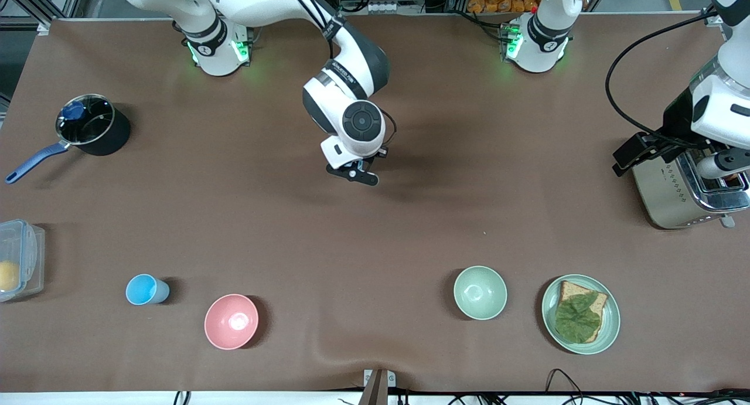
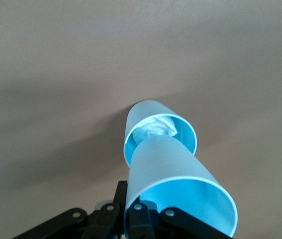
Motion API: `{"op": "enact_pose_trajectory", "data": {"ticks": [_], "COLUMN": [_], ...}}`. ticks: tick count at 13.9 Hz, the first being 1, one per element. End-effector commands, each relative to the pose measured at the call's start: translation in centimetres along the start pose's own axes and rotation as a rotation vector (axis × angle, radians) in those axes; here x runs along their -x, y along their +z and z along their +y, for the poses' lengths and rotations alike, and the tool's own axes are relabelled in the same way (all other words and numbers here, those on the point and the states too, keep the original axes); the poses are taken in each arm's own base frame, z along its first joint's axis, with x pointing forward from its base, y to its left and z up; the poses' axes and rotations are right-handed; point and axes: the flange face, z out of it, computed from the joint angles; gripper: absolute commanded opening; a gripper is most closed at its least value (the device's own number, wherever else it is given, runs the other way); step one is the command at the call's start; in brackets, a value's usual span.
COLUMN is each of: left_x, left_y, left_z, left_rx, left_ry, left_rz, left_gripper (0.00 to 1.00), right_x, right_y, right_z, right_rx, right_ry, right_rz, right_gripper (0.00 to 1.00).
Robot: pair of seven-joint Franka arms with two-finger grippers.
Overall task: Stack blue cups with both arms
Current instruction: 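Open the right gripper to release the cup onto the stack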
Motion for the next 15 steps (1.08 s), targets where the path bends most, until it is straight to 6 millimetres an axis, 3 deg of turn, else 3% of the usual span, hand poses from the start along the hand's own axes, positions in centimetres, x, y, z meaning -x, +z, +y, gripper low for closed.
{"op": "enact_pose_trajectory", "data": {"ticks": [1,3,4,5,8,10,12,15], "left_x": [0.2,0.7,0.8,0.8,0.7,0.8,1.1,1.5], "left_y": [-0.7,-0.8,-0.9,-0.8,0.3,0.3,0.1,0.2], "left_z": [0.0,0.7,0.6,0.3,0.3,0.8,1.2,2.1], "left_rx": [-0.020,-0.018,-0.021,-0.025,-0.035,-0.033,-0.030,-0.026], "left_ry": [0.013,0.021,0.021,0.019,0.015,0.022,0.031,0.041], "left_rz": [0.006,0.006,0.000,-0.011,-0.032,-0.030,-0.030,-0.033], "left_gripper": [1.00,1.00,1.00,1.00,1.00,1.00,1.00,1.00], "right_x": [0.0,-0.3,-0.6,-0.7,-1.4,-2.9,-6.1,-11.2], "right_y": [0.7,0.7,0.6,0.5,-1.1,-3.6,-7.2,-11.7], "right_z": [-0.4,-0.3,-0.1,0.0,0.6,2.4,6.3,14.1], "right_rx": [0.015,0.016,0.014,0.014,-0.005,-0.026,-0.054,-0.077], "right_ry": [0.006,-0.002,0.005,0.007,0.009,0.002,-0.047,-0.151], "right_rz": [0.035,0.034,0.033,0.033,0.038,0.037,0.024,0.001], "right_gripper": [0.00,0.00,0.38,0.99,1.00,1.00,1.00,1.00]}}
